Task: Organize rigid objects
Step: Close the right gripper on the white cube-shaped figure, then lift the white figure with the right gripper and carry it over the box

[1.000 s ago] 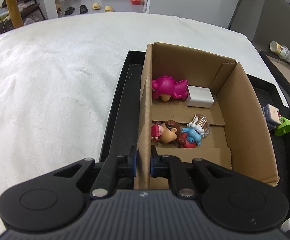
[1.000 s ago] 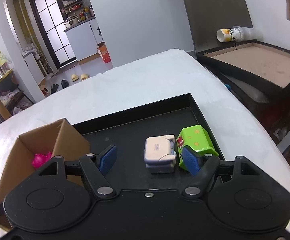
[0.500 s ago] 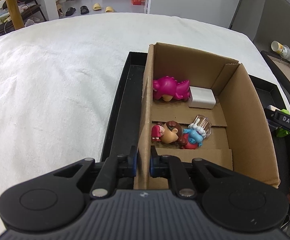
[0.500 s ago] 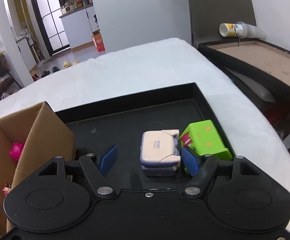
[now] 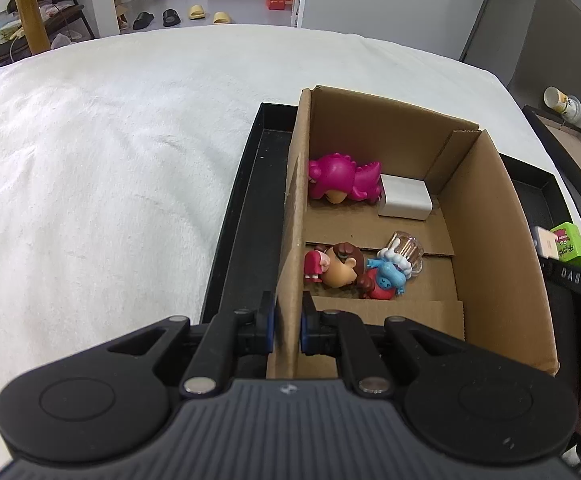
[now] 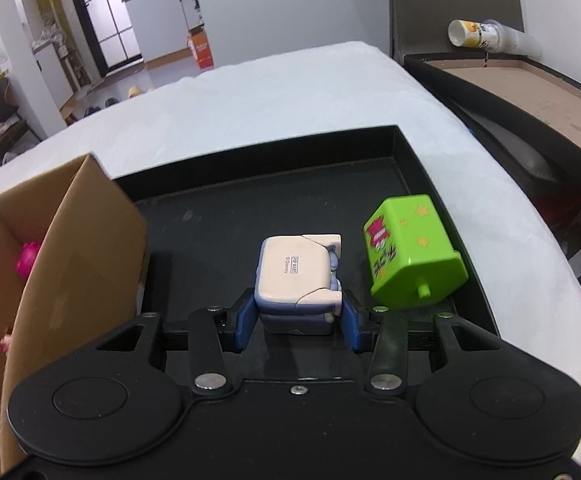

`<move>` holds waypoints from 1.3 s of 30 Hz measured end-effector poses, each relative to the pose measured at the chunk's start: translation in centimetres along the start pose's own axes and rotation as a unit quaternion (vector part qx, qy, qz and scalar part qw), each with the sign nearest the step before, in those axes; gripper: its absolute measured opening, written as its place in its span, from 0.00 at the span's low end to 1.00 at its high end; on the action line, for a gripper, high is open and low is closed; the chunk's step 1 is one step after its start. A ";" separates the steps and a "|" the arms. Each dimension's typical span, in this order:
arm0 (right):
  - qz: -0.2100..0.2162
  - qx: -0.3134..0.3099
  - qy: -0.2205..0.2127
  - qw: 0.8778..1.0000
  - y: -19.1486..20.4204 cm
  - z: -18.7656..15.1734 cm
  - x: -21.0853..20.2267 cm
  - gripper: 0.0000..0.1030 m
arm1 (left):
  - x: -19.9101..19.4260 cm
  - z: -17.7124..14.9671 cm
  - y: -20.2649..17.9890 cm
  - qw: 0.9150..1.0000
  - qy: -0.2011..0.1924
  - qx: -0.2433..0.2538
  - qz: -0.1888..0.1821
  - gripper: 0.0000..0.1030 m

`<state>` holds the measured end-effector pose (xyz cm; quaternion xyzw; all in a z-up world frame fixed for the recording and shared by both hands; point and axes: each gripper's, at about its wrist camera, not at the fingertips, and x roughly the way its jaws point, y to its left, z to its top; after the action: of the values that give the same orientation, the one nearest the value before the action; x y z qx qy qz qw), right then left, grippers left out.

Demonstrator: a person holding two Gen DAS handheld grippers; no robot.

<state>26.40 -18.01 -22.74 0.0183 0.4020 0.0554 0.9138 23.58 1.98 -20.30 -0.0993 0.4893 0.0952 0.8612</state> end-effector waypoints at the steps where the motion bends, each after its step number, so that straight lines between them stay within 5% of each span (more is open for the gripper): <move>1: 0.000 -0.003 0.005 1.000 0.1 -0.1 -0.2 0.41 | 0.0 0.0 0.0 1.000 0.000 0.000 -0.001 0.10; 15: -0.006 -0.012 0.040 0.999 0.4 -1.3 -3.0 0.41 | 0.0 -0.2 0.2 1.000 0.000 -0.001 -0.007 0.11; 39: 0.026 0.008 0.013 1.000 2.4 3.5 -9.7 0.41 | -0.2 -0.3 0.5 1.000 0.007 -0.012 -0.023 0.12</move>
<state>22.27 -16.71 -13.02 0.0354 0.4139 0.0758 0.9065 23.16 2.35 -20.30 -0.1216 0.4916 0.0803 0.8585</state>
